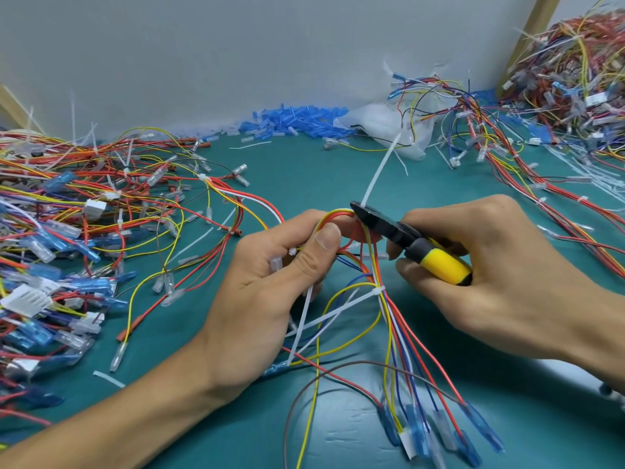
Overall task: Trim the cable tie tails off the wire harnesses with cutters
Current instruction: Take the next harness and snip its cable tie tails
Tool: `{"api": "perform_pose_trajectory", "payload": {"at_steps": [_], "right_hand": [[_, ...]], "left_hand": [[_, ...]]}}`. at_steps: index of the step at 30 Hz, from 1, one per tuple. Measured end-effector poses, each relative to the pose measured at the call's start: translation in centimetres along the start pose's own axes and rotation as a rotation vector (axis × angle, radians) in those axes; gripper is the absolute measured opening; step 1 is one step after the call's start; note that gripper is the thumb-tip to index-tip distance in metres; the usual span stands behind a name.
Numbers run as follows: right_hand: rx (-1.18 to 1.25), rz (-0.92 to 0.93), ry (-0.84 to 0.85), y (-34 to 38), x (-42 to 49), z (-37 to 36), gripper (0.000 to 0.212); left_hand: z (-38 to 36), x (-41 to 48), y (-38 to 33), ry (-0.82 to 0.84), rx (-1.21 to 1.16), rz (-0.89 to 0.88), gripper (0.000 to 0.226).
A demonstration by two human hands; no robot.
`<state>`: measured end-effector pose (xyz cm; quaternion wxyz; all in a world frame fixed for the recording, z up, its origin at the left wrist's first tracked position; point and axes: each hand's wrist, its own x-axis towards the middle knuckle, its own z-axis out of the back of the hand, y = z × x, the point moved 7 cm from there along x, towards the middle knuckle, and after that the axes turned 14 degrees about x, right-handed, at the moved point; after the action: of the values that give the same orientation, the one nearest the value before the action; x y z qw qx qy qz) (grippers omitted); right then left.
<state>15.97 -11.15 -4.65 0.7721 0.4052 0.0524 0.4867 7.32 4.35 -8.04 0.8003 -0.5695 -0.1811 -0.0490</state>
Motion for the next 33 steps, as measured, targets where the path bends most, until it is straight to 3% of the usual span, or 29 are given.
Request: {"api": "perform_pose_trajectory", "payload": {"at_steps": [9, 18, 25, 33], "right_hand": [[-0.032, -0.048, -0.018, 0.3, -0.2, 0.4, 0.023], [0.107, -0.139, -0.021, 0.3, -0.4, 0.6, 0.042], [0.141, -0.08, -0.242, -0.5, 0.2, 2.7, 0.026], [-0.069, 0.035, -0.128, -0.2, 0.3, 2.2, 0.014]], "left_hand": [[-0.1, 0.0, -0.1, 0.012, 0.006, -0.001, 0.031], [-0.1, 0.0, -0.2, 0.006, 0.003, 0.009, 0.032], [0.7, 0.3, -0.1, -0.07, -0.072, 0.059, 0.036], [1.2, -0.1, 1.0, -0.064, -0.178, 0.09, 0.033]]}}
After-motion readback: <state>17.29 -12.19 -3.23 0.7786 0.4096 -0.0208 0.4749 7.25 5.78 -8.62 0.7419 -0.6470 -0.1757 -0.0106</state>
